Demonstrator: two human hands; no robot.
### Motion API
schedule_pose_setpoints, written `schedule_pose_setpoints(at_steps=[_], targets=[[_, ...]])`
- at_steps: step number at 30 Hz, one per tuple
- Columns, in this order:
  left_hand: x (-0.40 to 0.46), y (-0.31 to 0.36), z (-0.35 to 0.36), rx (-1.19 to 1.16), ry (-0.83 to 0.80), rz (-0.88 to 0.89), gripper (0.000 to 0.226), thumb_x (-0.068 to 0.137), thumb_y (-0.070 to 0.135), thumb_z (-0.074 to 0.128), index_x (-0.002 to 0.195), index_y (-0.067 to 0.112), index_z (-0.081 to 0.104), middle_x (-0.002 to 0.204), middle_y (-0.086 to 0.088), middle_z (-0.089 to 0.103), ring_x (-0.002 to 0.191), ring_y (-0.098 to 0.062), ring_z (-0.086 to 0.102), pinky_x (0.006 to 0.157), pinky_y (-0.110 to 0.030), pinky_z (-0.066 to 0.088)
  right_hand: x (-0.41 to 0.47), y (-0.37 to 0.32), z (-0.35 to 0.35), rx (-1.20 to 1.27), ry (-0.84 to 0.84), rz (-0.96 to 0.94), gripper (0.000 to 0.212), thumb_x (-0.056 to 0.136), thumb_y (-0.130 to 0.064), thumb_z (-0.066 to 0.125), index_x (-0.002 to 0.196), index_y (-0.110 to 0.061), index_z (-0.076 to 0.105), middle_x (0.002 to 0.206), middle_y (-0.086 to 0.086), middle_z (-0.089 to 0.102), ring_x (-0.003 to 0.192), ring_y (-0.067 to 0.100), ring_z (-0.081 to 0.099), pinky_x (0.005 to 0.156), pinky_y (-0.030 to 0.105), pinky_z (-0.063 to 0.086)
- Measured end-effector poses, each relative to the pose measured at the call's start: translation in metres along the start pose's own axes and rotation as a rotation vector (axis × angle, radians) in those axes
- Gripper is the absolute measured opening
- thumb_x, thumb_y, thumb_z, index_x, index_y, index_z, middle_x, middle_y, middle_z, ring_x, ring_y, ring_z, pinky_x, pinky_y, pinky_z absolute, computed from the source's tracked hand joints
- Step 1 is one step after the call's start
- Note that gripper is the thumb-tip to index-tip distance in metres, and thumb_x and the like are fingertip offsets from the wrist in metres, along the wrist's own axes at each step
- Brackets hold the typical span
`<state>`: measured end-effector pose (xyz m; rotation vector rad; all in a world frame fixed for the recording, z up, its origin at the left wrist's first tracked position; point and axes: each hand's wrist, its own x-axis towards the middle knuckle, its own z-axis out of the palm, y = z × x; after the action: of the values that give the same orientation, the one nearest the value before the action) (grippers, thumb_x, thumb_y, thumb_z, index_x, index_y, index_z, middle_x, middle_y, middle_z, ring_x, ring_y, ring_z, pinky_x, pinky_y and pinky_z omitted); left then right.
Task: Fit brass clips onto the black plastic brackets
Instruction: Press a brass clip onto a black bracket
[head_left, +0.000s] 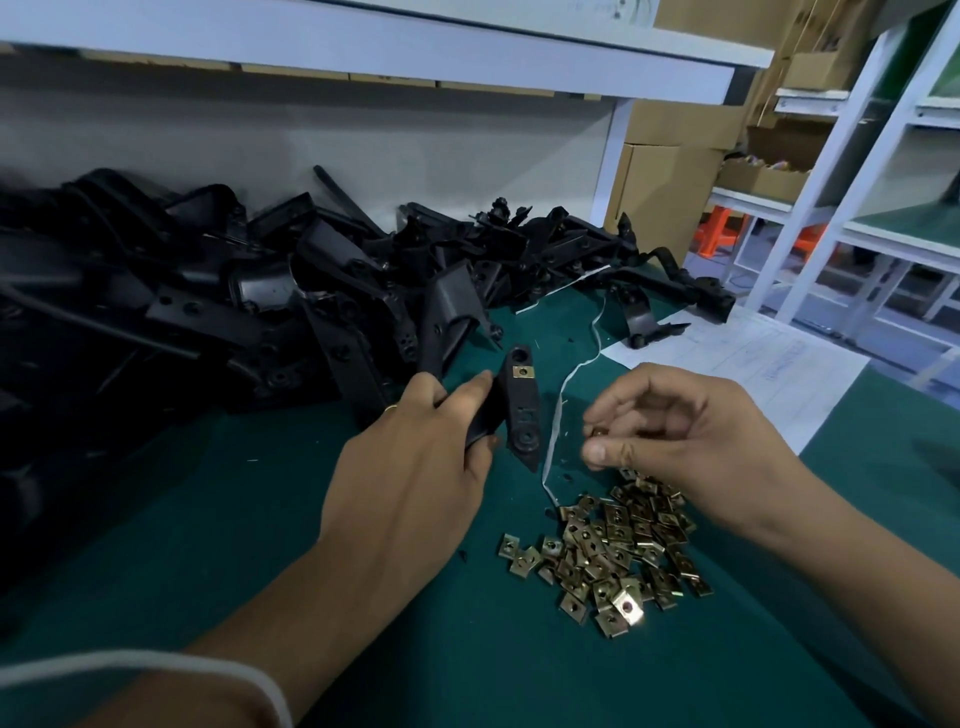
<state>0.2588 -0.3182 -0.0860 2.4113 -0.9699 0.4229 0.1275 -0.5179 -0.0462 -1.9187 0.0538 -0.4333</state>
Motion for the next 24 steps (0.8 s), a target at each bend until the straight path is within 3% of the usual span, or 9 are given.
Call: schedule_pose_setpoints(at_steps=[5,13,19,24], targets=[[0.000,-0.001,0.002,0.033,0.005,0.047,0.059,0.104,0.048,0.049,0.159,0.045,0.028,0.113,0.015,0.045,0.077,-0.006,0.047,0.058,-0.022,0.040,-0.001,0.003,0.008,0.027,-0.018,0.039,0.030,0.069,-0.018,0.087,0.098,-0.021,0.083,0.085,0.004,0.075,0.078,0.013,0.067,0.078,0.019,0.057],[-0.001,0.001,0.002,-0.004,0.003,0.091,0.059,0.101,0.048,0.054,0.156,0.046,0.033,0.108,0.017,0.046,0.074,-0.006,0.050,0.058,-0.023,0.046,0.001,0.009,0.014,0.106,0.125,0.061,0.027,0.090,-0.019,0.065,0.113,-0.010,0.077,0.087,0.014,0.076,0.067,0.019,0.069,0.069,0.026,0.059],[-0.002,0.004,-0.005,-0.048,0.033,0.107,0.060,0.096,0.045,0.050,0.156,0.041,0.040,0.105,0.014,0.048,0.073,-0.008,0.052,0.056,-0.027,0.050,0.001,0.006,0.019,0.270,0.012,0.078,0.020,0.098,-0.014,0.059,0.108,0.001,0.067,0.088,0.022,0.074,0.068,0.026,0.071,0.066,0.030,0.059],[-0.002,0.005,-0.007,-0.070,0.064,0.126,0.059,0.095,0.043,0.051,0.154,0.041,0.042,0.107,0.012,0.050,0.075,-0.009,0.054,0.055,-0.026,0.048,-0.001,0.001,0.016,0.360,-0.083,0.099,0.015,0.096,-0.015,0.067,0.102,-0.003,0.073,0.091,0.028,0.073,0.071,0.031,0.073,0.068,0.036,0.061]])
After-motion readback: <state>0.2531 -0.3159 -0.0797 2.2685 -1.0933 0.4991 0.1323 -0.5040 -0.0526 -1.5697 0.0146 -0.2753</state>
